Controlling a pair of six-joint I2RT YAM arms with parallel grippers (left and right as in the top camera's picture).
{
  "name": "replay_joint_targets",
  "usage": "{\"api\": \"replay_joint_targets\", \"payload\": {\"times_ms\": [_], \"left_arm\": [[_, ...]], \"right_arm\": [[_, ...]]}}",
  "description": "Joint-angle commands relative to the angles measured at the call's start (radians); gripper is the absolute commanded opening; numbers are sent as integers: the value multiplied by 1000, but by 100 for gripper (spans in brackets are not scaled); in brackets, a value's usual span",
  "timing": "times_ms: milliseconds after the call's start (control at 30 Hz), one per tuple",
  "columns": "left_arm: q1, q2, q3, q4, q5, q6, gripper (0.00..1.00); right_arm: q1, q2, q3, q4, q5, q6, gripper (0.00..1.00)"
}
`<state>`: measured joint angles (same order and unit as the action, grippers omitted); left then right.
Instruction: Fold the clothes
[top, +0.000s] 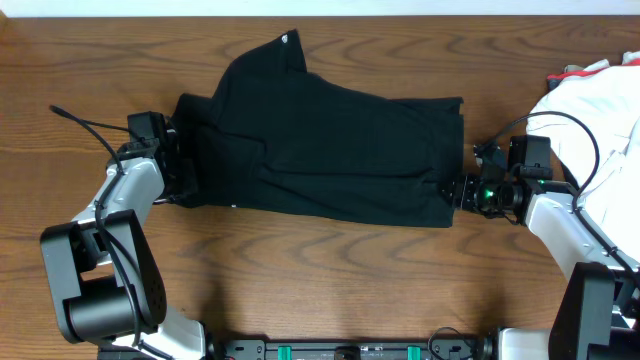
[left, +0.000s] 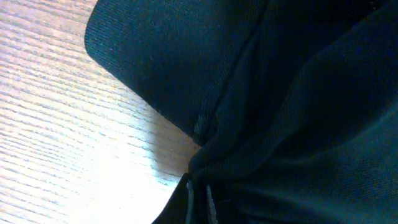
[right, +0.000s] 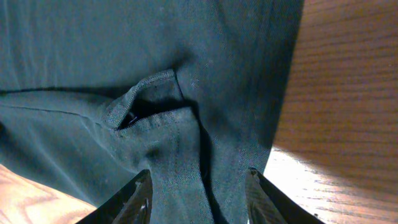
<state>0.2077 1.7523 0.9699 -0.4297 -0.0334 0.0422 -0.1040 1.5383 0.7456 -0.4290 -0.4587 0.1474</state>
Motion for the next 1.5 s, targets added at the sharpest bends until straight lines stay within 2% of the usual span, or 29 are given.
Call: {"api": "replay_joint_targets", "payload": {"times_ms": [0, 200, 467, 667, 1000, 1167, 1467], "left_arm": [[6, -21, 9, 1, -23, 5, 6], [6, -21, 9, 1, -23, 5, 6], [6, -21, 9, 0, -23, 5, 6], [6, -21, 9, 0, -23, 5, 6], [6, -21, 9, -4, -23, 5, 6], [6, -21, 9, -4, -23, 5, 6], [6, -21, 9, -4, -24, 6, 6]], "right_arm": [[15, 6, -19, 7, -16, -18, 47], [67, 6, -36, 29, -22, -18, 46], [119, 11, -43, 33, 89, -10, 43], [136, 66, -48, 89, 89, 24, 41], [132, 87, -48, 91, 85, 39, 19], [83, 48, -47, 72, 85, 39, 9], [29, 21, -47, 64, 119, 38, 7]]}}
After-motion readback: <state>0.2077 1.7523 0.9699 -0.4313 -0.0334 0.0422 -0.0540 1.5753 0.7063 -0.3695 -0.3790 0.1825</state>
